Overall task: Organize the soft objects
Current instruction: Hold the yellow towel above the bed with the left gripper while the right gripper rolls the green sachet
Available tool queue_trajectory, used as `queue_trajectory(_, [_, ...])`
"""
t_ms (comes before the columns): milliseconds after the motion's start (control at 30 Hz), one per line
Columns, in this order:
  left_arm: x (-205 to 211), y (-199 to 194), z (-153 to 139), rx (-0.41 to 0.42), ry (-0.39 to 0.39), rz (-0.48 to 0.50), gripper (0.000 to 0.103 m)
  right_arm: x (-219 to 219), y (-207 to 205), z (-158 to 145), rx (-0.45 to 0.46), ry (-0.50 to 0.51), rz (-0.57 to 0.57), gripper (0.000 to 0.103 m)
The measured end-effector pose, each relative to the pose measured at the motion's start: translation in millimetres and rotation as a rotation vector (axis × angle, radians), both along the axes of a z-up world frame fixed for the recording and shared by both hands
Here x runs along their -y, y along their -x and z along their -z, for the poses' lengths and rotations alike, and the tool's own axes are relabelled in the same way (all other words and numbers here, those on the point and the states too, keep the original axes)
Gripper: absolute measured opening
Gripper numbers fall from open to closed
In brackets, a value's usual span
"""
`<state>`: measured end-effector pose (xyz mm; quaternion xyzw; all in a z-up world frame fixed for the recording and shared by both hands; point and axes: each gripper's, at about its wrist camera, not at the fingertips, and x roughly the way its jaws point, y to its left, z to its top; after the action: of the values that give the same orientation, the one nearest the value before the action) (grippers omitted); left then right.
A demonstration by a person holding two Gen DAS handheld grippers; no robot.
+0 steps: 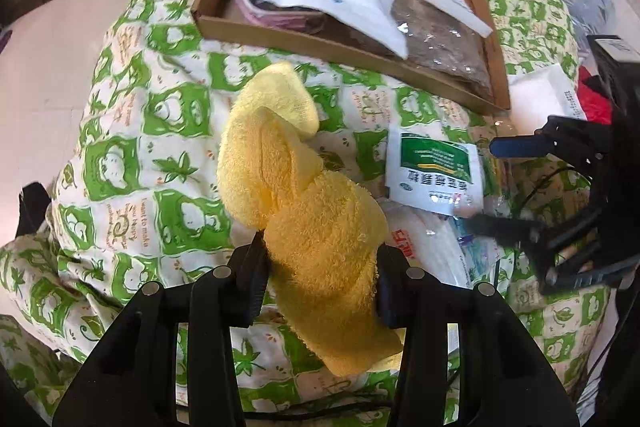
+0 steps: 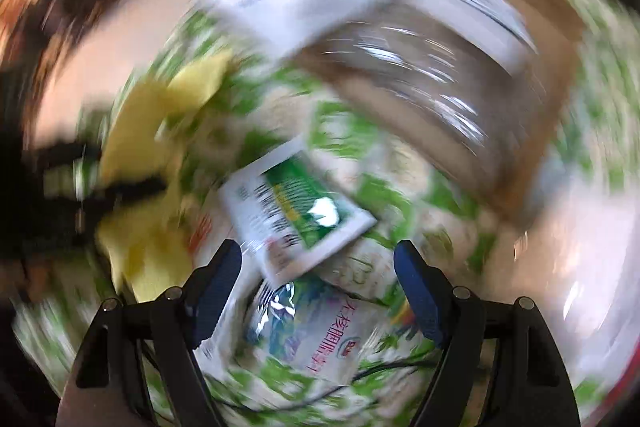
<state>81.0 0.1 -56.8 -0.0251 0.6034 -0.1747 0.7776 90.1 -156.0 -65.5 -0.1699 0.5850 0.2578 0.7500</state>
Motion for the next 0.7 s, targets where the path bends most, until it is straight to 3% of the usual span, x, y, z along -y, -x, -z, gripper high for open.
queue_trajectory(100, [0,-1,6,-0.022,-0.008,-0.001,0.043,-22,-4,6,-0.004,0.067,-0.099,0.079])
queue_trajectory(233, [3,-2,17,-0.059,-0.026,0.015,0.043,-35,-20,25,-0.022,0.127,-0.147,0.079])
queue_trajectory(433, [11,-4,30,-0.093,-0.058,0.030,0.051,-27,-39,46,-0.100,0.053,-0.119,0.081])
queue_trajectory(567, [27,-1,35,-0.083,-0.120,0.090,0.063,-21,-35,46,-0.047,0.046,-0.102,0.080])
queue_trajectory(700, [37,3,36,-0.057,-0.173,0.118,0.063,-21,-10,40,0.028,0.087,-0.098,0.080])
